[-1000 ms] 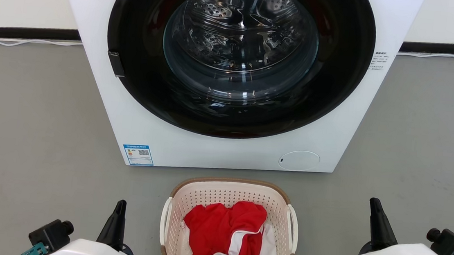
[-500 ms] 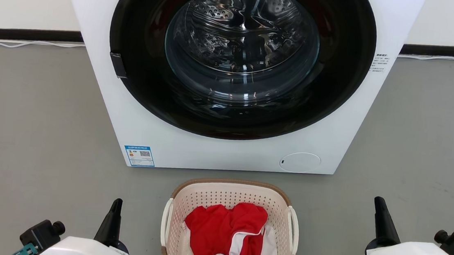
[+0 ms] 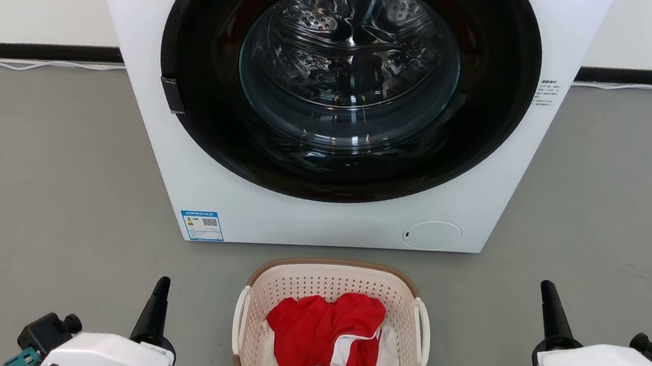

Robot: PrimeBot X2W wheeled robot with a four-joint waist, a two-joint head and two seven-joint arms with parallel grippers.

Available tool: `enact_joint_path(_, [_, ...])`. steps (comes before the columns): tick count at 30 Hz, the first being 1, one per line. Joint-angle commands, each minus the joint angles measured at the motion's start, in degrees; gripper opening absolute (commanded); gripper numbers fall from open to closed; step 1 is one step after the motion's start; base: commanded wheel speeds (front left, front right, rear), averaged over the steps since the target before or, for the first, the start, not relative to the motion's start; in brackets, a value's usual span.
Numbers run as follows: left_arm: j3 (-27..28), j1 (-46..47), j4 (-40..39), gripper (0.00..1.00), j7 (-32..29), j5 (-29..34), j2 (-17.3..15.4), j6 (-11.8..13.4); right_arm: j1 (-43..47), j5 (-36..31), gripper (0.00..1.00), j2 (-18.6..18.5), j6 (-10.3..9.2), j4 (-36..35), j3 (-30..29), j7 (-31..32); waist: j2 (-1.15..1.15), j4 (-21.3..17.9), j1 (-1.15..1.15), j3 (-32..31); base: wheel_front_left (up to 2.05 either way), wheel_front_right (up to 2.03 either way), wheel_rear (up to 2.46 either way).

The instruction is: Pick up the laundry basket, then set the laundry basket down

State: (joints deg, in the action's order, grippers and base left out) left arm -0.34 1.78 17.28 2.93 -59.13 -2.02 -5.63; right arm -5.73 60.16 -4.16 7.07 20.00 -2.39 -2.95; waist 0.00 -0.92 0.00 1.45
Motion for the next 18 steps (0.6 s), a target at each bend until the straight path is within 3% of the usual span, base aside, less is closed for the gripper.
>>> enact_joint_path(1, [1.44,2.72,-1.67,0.0,-0.67,-2.34,-0.5,-0.49,-0.95,2.17,0.0,-0.15,0.25,-2.07,0.08,0.86,0.0,0.04,0.0,-0.05,0.0,0.0,0.0])
enact_joint_path(18, [3.11,3.24,-2.14,0.0,-3.38,-11.82,-0.61,-0.92,-0.8,11.37,0.0,0.29,0.3,-3.28,-1.24,3.52,0.0,0.31,0.0,-0.43,0.0,0.0,0.0])
